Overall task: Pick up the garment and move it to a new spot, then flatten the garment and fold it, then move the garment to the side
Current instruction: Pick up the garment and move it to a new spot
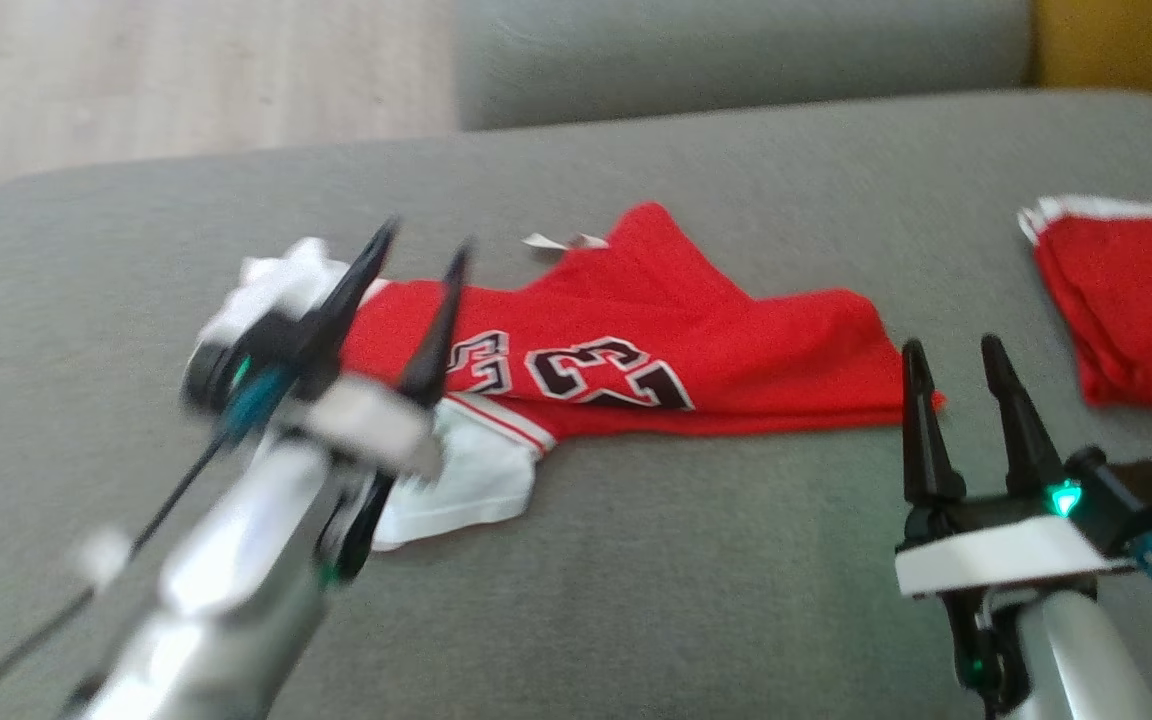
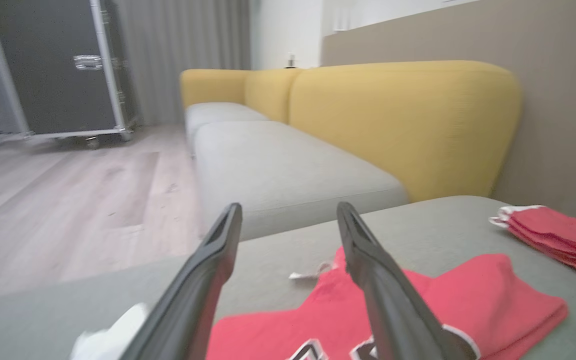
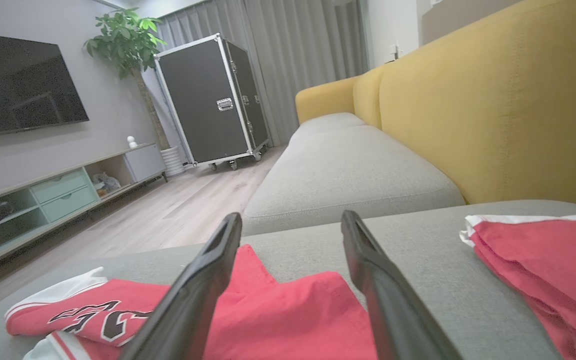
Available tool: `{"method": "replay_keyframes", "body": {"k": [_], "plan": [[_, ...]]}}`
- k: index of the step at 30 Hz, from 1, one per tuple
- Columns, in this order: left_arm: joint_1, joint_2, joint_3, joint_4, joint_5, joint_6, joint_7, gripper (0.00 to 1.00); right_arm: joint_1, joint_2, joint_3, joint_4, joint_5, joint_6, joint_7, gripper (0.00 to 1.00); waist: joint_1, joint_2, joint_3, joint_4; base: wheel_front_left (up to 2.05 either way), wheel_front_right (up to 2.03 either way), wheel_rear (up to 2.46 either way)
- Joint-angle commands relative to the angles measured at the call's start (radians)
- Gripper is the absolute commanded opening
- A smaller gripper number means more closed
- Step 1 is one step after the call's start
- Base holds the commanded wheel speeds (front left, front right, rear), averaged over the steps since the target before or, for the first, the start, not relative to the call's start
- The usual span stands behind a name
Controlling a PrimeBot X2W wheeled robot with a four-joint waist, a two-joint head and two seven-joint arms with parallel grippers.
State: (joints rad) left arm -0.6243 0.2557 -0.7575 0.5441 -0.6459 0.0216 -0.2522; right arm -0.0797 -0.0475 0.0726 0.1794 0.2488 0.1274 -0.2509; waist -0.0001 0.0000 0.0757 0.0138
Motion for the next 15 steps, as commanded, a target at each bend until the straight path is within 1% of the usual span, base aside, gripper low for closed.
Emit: {"method": "replay_keyframes", "body": {"k": [1,4,7,11,15], "plan": [[0.006,0.029,0.064,-0.051,0.010,0.009,-0.009,1.00,-0.012,-0.003,0.020,-0.035,-0.010,0.003,-0.011,1.00,0.0001,0.0000,-0.052,0.055,0.00,0.00,0.00],[0.141,0.056,0.154,-0.121,0.024,0.023,-0.009,1.00,0.007,-0.003,0.006,-0.035,-0.021,0.003,-0.011,1.00,0.0001,0.0000,-0.073,0.082,0.00,0.00,0.00],[0.262,0.054,0.224,-0.175,0.038,0.028,-0.009,1.00,0.025,-0.003,-0.005,-0.036,-0.018,0.003,-0.011,1.00,0.0001,0.0000,-0.087,0.099,0.00,0.00,0.00],[0.389,0.011,0.314,-0.234,0.049,0.024,-0.009,1.00,0.044,-0.003,0.005,-0.030,-0.010,0.003,-0.011,1.00,0.0001,0.0000,-0.096,0.103,0.00,0.00,0.00],[0.461,-0.036,0.394,-0.279,0.079,0.014,-0.009,1.00,0.051,-0.003,0.019,-0.024,-0.012,0.003,-0.011,1.00,0.0001,0.0000,-0.095,0.093,0.00,0.00,0.00]]}}
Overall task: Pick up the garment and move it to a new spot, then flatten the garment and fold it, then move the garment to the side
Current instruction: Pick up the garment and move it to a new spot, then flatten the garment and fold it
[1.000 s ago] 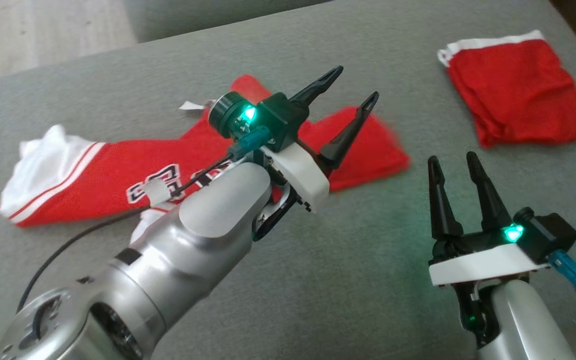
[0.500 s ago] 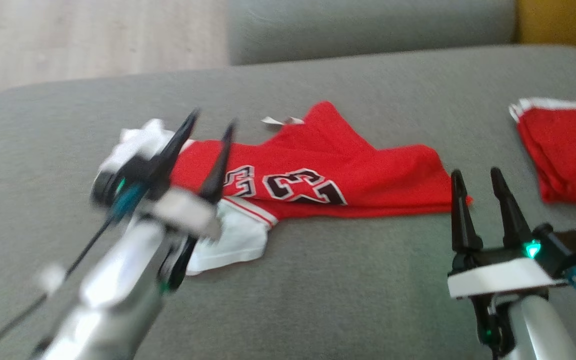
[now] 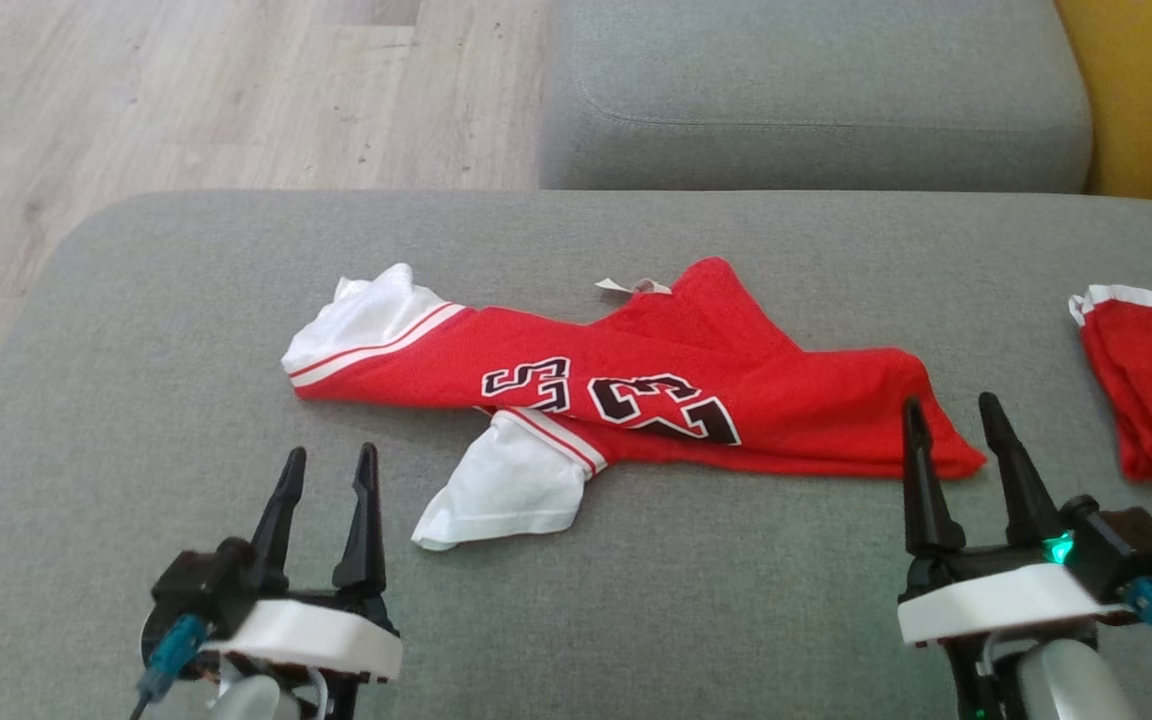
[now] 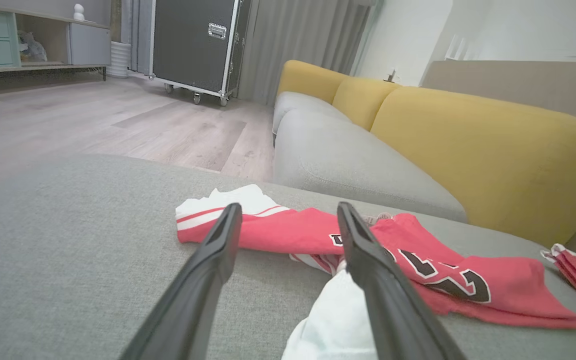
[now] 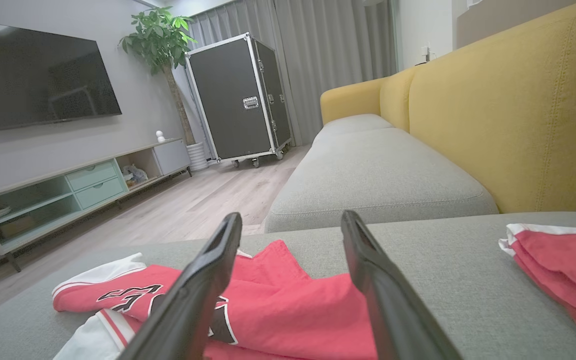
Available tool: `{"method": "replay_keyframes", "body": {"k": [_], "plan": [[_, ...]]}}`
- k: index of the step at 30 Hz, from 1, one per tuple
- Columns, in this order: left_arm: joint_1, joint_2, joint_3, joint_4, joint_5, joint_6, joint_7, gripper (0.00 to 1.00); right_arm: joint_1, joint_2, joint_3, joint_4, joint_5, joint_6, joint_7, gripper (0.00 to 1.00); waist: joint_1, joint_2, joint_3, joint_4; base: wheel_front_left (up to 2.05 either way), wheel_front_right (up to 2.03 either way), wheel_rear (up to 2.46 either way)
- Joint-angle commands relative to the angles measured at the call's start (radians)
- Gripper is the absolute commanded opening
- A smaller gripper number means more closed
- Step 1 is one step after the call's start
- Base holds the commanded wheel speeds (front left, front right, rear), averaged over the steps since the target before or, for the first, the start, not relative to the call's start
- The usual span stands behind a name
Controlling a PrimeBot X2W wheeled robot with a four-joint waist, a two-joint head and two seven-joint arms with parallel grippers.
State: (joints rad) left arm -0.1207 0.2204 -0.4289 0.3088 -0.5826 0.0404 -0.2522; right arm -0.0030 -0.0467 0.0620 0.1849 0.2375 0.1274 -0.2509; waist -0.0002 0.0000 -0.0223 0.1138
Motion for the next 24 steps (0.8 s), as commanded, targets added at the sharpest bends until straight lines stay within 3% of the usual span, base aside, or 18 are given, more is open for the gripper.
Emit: {"method": "replay_keyframes", "body": {"k": [1,10,16,24], "plan": [[-0.031,-0.010,0.082,-0.049,0.026,-0.009,-0.009,1.00,-0.028,-0.004,0.034,-0.030,0.000,0.003,-0.011,1.00,0.0002,0.0000,0.004,-0.011,0.00,0.00,0.00],[-0.032,-0.055,0.141,-0.028,0.100,-0.062,-0.009,1.00,-0.045,-0.004,0.039,-0.037,-0.004,0.003,-0.011,1.00,0.0002,0.0000,0.026,-0.047,0.00,0.00,0.00],[-0.102,-0.053,0.139,0.040,0.149,-0.087,-0.008,1.00,-0.060,-0.004,0.039,-0.044,-0.007,0.003,-0.011,1.00,0.0002,0.0000,0.065,-0.068,0.00,0.00,0.00],[-0.399,0.021,0.071,0.220,0.194,-0.141,0.203,1.00,-0.113,-0.004,0.054,-0.064,-0.022,0.003,-0.011,1.00,0.0002,0.0000,0.177,-0.098,0.00,0.00,0.00]]}}
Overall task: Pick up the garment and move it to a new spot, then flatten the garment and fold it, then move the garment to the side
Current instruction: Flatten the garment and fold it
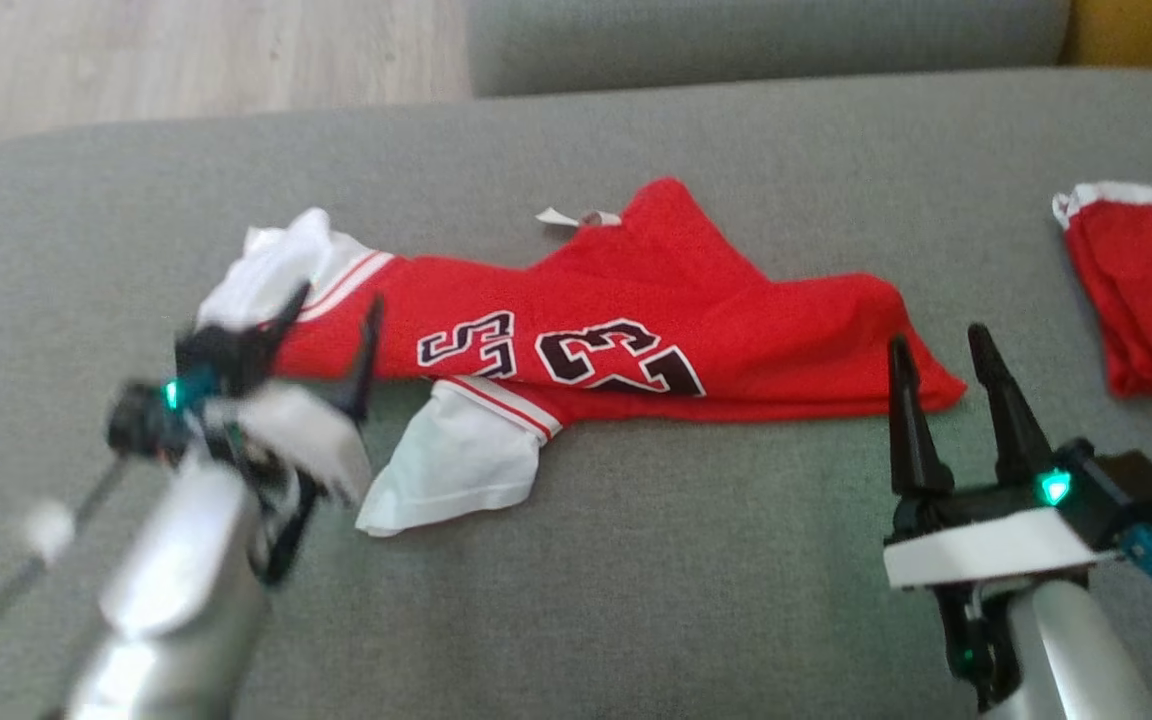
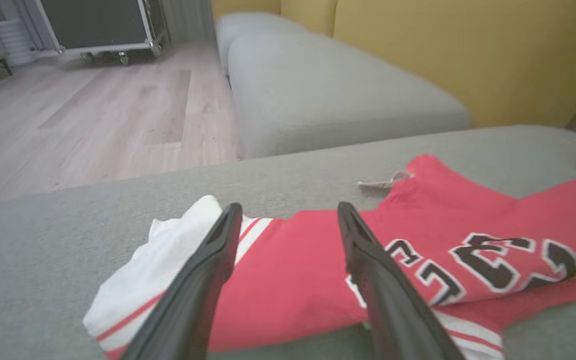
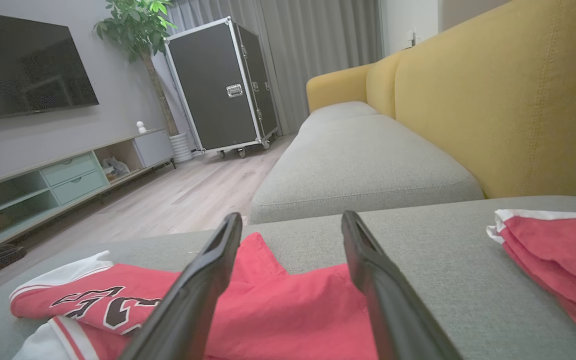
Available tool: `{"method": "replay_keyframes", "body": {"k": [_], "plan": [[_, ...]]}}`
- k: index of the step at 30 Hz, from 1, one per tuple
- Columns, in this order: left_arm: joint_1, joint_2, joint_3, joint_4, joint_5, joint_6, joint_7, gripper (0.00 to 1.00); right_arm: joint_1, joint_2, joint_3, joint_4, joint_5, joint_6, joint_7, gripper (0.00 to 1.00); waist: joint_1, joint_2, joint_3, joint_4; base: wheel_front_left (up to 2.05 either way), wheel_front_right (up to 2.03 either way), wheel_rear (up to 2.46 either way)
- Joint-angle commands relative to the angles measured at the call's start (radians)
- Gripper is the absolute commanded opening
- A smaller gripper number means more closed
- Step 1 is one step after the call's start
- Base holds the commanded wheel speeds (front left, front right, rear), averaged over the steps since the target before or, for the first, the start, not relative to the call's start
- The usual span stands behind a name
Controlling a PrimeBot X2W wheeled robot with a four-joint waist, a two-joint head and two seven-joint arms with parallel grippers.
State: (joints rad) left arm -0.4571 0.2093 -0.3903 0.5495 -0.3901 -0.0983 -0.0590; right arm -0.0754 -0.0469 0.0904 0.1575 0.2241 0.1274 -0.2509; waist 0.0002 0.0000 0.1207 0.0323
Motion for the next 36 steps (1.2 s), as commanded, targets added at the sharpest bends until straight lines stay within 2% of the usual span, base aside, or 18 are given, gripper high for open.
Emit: {"method": "replay_keyframes", "body": {"k": [1,6,13,17,23,24,25,36], "plan": [[-0.104,0.045,0.018,0.011,0.000,-0.011,0.056,1.00,-0.048,-0.003,0.027,-0.038,-0.009,0.003,-0.011,1.00,-0.0002,0.0000,0.048,-0.022,0.00,0.00,0.00],[-0.292,0.108,-0.121,0.117,-0.066,-0.031,0.316,1.00,-0.089,-0.003,0.053,-0.043,-0.002,0.003,-0.011,1.00,-0.0002,0.0000,0.116,-0.064,0.00,0.00,0.00],[-0.442,0.229,-0.310,0.158,-0.271,-0.032,0.635,1.00,-0.123,-0.003,0.078,-0.046,0.022,0.003,-0.011,1.00,-0.0002,0.0000,0.171,-0.115,0.00,0.00,0.00],[-0.484,0.269,-0.358,0.175,-0.335,-0.032,0.706,1.00,-0.131,-0.003,0.082,-0.052,0.036,0.003,-0.011,1.00,-0.0002,0.0000,0.189,-0.134,0.00,0.00,0.00],[-0.519,0.296,-0.403,0.206,-0.382,-0.032,0.726,1.00,-0.136,-0.003,0.087,-0.059,0.043,0.003,-0.011,1.00,-0.0002,0.0000,0.211,-0.154,0.00,0.00,0.00],[-0.523,0.298,-0.410,0.206,-0.391,-0.032,0.723,0.36,-0.136,-0.003,0.087,-0.059,0.043,0.003,-0.011,1.00,-0.0002,0.0000,0.213,-0.156,0.00,0.00,0.00],[-0.529,0.299,-0.414,0.203,-0.399,-0.032,0.710,0.00,-0.136,-0.003,0.087,-0.059,0.044,0.003,-0.011,1.00,-0.0002,0.0000,0.215,-0.158,0.00,0.00,0.00],[-0.633,0.315,-0.473,0.221,-0.365,-0.032,0.479,0.00,-0.142,-0.003,0.104,-0.058,0.049,0.003,-0.011,1.00,-0.0002,0.0000,0.224,-0.179,0.00,0.00,0.00]]}}
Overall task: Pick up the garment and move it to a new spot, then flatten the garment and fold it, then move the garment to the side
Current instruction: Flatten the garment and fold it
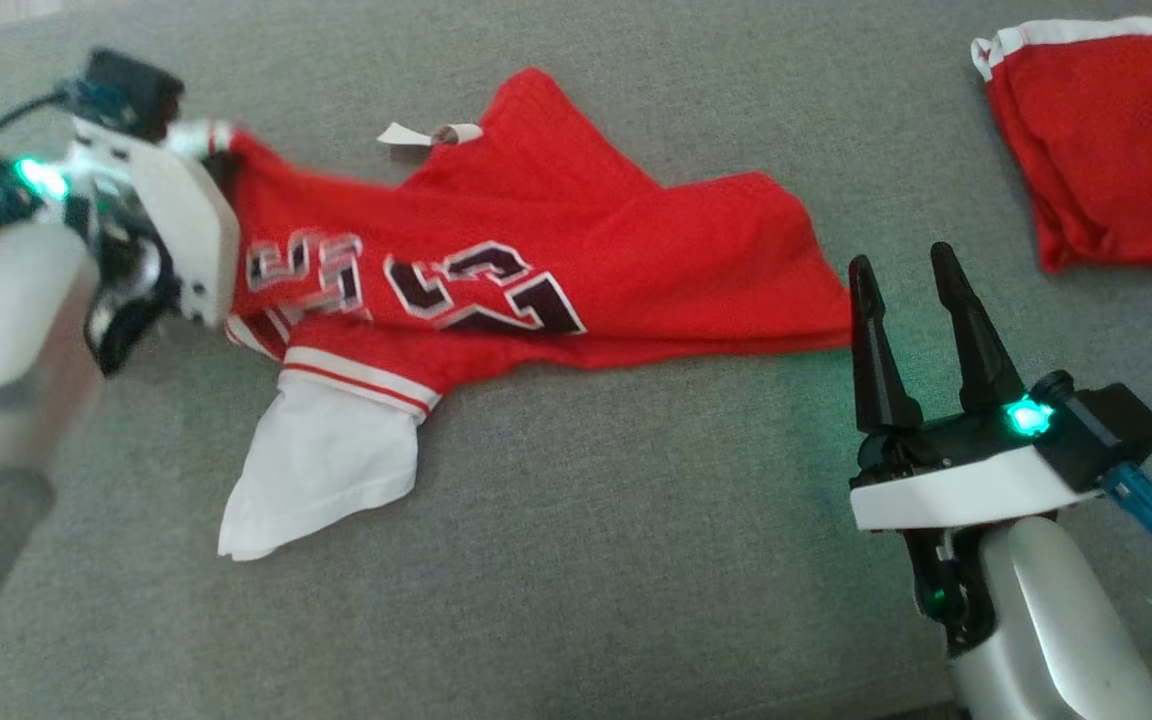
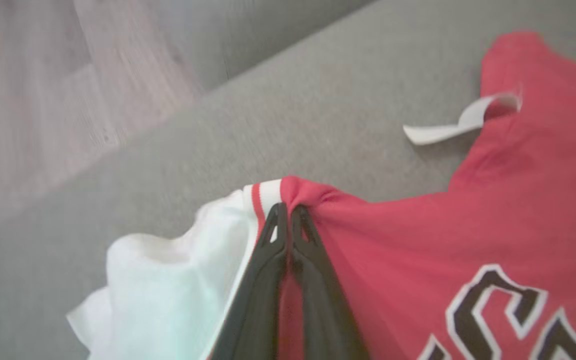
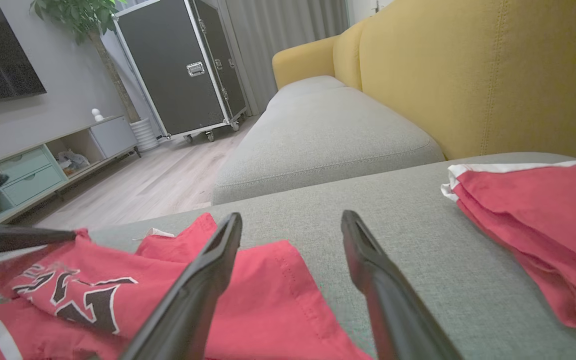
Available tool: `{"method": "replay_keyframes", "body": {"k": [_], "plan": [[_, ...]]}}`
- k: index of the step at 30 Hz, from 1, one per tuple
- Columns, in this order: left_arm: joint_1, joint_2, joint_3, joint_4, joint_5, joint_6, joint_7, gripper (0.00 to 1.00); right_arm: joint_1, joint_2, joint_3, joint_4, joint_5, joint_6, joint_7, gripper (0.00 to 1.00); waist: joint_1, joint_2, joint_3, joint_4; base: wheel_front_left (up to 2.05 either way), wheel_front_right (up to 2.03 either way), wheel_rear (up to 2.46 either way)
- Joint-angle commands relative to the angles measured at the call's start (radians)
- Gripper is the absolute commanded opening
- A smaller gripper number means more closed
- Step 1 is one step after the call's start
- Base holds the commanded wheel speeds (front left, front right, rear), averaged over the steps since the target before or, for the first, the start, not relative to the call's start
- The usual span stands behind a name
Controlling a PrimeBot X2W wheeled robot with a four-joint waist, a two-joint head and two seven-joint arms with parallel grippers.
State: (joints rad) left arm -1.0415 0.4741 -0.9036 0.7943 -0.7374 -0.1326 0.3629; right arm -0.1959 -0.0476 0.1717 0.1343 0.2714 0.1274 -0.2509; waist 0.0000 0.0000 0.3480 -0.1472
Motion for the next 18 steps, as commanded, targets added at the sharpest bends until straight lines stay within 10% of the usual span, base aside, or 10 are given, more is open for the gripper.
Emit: {"method": "replay_keyframes", "body": {"k": [1,17,18], "plan": [[-0.087,0.051,0.039,-0.012,0.017,0.002,-0.031,0.00,-0.028,-0.003,0.024,-0.039,0.004,0.003,-0.011,1.00,0.0000,0.0000,0.008,-0.005,0.00,0.00,0.00],[-0.373,-0.007,-0.008,0.235,0.241,0.114,-0.433,0.04,-0.068,-0.003,0.058,-0.054,0.042,0.003,-0.011,1.00,0.0000,0.0000,0.096,-0.081,0.00,0.00,0.00],[-0.380,-0.014,-0.010,0.251,0.245,0.121,-0.445,0.87,-0.070,-0.003,0.058,-0.054,0.043,0.003,-0.011,1.00,0.0000,0.0000,0.098,-0.083,0.00,0.00,0.00]]}}
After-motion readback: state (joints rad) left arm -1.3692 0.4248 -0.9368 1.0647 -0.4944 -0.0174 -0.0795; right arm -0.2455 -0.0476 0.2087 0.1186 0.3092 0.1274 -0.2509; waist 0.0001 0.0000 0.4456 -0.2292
